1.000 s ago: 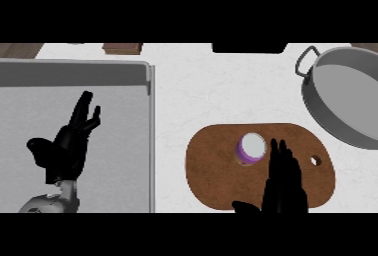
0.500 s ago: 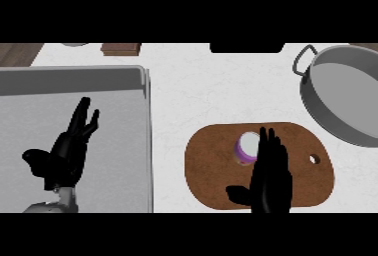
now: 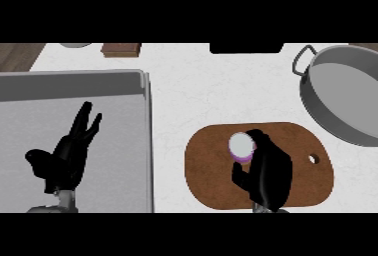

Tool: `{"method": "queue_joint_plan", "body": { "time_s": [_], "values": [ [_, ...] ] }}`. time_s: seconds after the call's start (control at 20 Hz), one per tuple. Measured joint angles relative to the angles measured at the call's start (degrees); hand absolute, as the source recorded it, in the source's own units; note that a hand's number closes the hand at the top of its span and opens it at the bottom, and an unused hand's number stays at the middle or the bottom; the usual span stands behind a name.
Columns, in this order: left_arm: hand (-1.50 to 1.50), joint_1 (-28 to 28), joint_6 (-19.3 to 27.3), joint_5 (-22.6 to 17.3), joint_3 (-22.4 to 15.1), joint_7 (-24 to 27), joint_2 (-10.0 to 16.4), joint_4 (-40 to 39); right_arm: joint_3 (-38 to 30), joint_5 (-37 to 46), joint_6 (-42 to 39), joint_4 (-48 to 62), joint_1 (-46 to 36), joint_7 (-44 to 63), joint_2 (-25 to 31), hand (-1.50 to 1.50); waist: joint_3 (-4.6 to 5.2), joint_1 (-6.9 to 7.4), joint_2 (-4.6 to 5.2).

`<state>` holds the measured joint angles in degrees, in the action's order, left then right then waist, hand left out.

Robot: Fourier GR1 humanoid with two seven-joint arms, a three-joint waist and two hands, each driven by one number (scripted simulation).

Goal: Pick the can from the cutting board and place it in the pot

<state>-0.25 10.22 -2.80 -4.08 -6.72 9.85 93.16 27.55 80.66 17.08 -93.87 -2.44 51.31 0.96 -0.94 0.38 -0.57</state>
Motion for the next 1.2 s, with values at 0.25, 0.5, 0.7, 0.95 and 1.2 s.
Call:
{"method": "queue_joint_plan", "body": {
  "time_s": [0.25,0.5,0.7,0.95,1.2],
  "values": [
    [0.0,0.1,0.3,0.8,0.0,-0.1,-0.1,0.1,0.2,2.6,1.1,1.3,-1.2,0.0,-0.2,1.5,0.0,0.02,-0.01],
    [0.0,-1.6,-1.3,1.3,-0.2,-2.3,0.0,0.5,-11.9,-3.3,-3.5,9.6,-11.2,2.3,-0.3,1.5,0.5,2.1,1.13],
    [0.0,-3.5,-2.8,1.9,-0.9,-4.4,0.1,0.5,-21.4,-7.0,-7.5,16.4,-19.3,4.8,1.6,1.5,0.85,4.06,2.19],
    [0.0,-5.7,-4.2,3.2,-1.6,-5.3,0.0,-0.3,-29.5,-6.9,-9.1,26.3,-31.6,6.1,7.1,1.5,1.02,6.38,2.69],
    [0.0,-7.3,-5.1,4.0,-2.0,-4.6,-0.2,-1.5,-32.8,-2.4,-8.9,35.5,-42.9,7.0,12.3,1.5,0.99,8.0,2.86]
  ]
}}
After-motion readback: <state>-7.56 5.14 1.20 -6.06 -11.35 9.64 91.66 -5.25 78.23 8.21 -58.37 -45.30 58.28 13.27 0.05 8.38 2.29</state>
